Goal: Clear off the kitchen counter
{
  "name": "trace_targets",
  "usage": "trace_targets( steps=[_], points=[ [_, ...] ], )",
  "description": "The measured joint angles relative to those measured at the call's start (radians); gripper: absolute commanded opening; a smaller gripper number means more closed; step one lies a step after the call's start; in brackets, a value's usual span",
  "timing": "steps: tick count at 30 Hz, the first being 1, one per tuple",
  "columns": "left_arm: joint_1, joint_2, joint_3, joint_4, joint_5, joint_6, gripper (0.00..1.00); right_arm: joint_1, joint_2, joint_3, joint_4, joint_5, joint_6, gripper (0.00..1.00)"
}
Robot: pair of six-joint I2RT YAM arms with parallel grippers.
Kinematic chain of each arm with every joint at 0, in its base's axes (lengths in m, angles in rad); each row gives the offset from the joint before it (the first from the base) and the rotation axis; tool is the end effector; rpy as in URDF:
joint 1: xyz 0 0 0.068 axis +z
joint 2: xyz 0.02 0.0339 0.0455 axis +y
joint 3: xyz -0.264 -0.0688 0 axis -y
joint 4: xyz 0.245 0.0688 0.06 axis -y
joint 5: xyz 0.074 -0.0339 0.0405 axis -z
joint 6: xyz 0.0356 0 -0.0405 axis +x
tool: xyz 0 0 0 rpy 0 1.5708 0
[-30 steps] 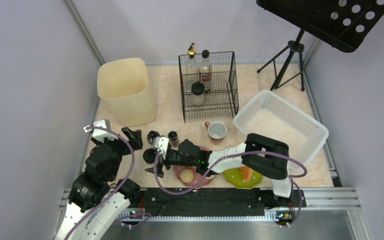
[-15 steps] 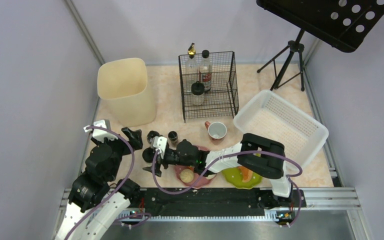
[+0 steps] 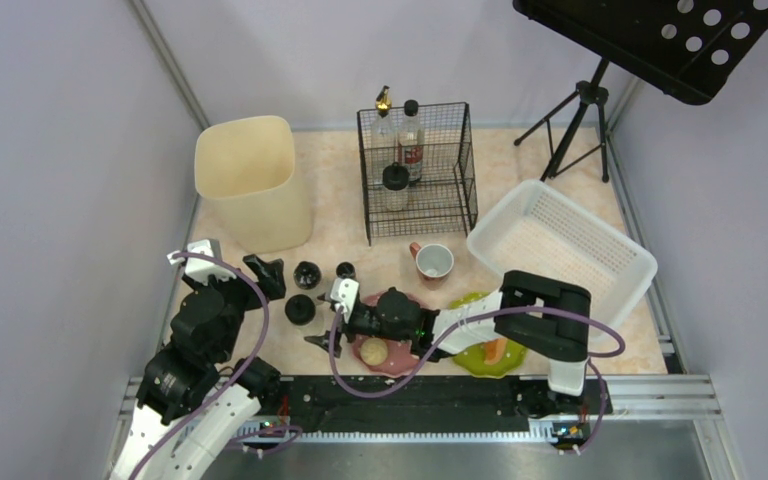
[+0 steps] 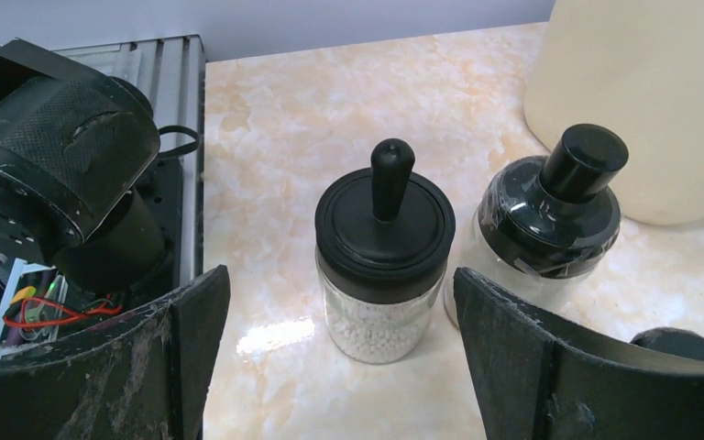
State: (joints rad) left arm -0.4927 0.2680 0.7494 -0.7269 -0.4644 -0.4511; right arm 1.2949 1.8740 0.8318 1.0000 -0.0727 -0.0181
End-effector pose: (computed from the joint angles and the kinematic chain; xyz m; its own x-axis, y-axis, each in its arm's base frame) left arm 0.0582 -0.0131 0.3243 -0.2102 -0.3296 -0.9204 -0.0572 0.9440 -0.3249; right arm 0.1020 0.3698 0.1795 0.0062 -0.0442 -0.9990 -0.9795 0.2011 -0.0150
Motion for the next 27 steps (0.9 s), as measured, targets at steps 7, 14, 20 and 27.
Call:
trace_targets(
  steps=[7, 14, 20, 27],
  points=[
    [0.0, 0.0, 0.0, 0.0, 0.0, 0.0, 0.96, 0.008, -0.005, -0.009, 0.006, 0.019, 0.002, 0.89],
    [0.0, 0.0, 0.0, 0.0, 0.0, 0.0, 0.96, 0.008, 0.042, 0.042, 0.003, 0.029, -0.005, 0.9],
    [0.0, 0.0, 0.0, 0.0, 0.0, 0.0, 0.96, 0.008, 0.084, 0.097, 0.003, 0.035, -0.009, 0.9],
    [0.0, 0.0, 0.0, 0.0, 0.0, 0.0, 0.96, 0.008, 0.119, 0.132, -0.005, 0.043, -0.016, 0.9]
  ],
)
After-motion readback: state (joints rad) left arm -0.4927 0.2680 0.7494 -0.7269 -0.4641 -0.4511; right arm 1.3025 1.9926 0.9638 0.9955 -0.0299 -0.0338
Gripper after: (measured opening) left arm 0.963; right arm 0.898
